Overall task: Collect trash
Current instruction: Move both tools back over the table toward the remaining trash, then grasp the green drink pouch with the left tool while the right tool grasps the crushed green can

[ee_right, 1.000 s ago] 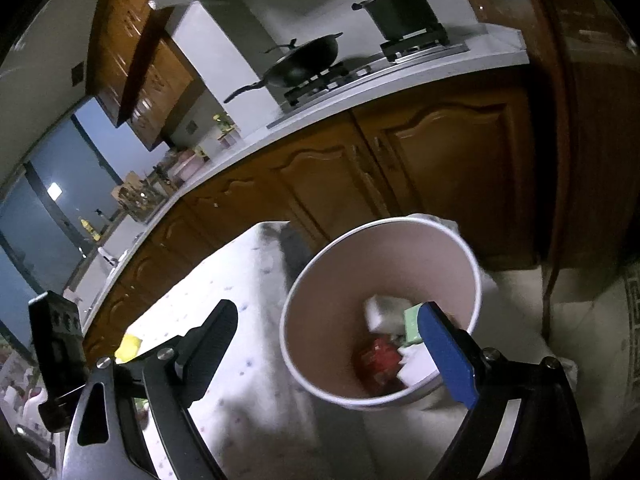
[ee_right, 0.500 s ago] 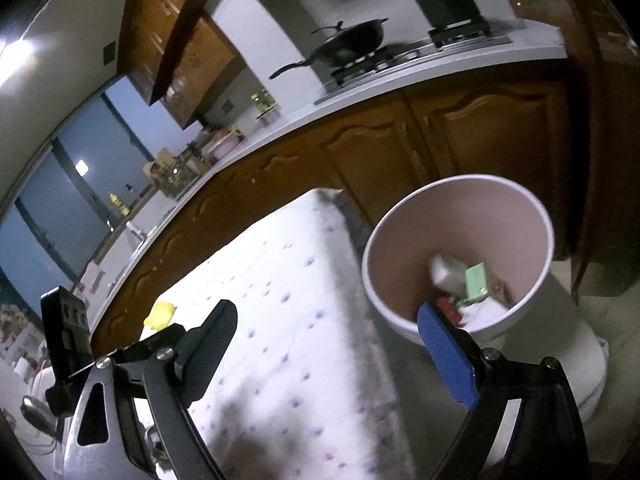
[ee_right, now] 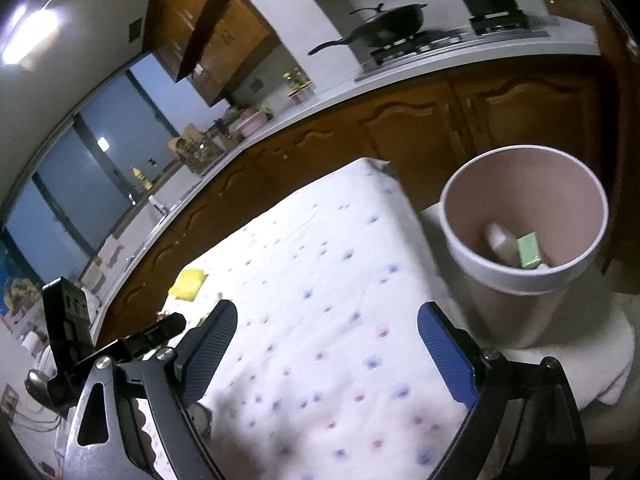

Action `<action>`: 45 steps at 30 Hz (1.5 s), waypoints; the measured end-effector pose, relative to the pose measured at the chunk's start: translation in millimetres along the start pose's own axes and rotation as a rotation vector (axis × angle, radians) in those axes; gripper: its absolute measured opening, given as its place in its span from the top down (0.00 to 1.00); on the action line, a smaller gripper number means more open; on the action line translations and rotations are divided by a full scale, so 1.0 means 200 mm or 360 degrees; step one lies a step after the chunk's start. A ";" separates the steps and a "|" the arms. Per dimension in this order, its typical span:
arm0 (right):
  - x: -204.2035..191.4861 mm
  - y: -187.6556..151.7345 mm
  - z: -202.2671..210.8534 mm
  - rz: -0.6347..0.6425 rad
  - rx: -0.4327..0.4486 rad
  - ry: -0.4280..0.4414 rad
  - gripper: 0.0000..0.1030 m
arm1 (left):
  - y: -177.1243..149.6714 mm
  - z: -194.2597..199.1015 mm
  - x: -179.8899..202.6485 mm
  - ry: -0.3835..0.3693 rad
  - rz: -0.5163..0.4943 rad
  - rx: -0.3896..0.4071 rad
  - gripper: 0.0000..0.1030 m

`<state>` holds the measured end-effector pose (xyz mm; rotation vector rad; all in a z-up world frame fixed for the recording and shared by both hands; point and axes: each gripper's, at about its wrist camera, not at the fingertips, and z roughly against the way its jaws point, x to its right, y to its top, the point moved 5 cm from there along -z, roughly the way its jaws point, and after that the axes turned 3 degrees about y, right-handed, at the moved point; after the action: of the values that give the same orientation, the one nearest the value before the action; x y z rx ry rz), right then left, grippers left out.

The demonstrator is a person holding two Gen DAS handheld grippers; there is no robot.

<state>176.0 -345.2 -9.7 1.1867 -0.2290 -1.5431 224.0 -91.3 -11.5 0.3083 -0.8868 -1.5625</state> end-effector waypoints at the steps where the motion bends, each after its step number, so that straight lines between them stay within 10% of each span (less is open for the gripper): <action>1: -0.02 -0.02 -0.01 0.0009 -0.0008 0.0010 0.10 | 0.00 0.02 -0.03 0.0013 0.0009 0.0010 0.38; 29: -0.77 -0.55 -0.28 0.0499 -0.0315 0.0215 0.12 | -0.04 0.30 -0.67 0.0326 0.0229 0.0111 0.38; 45: -0.88 -0.80 -0.54 0.0769 -0.0516 0.0134 0.86 | 0.04 0.08 -0.63 0.0318 0.0127 -0.0018 0.38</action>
<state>135.1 -94.7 -74.3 0.8581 -0.1843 -1.0568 246.4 32.9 -31.5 0.4087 -0.7261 -1.4348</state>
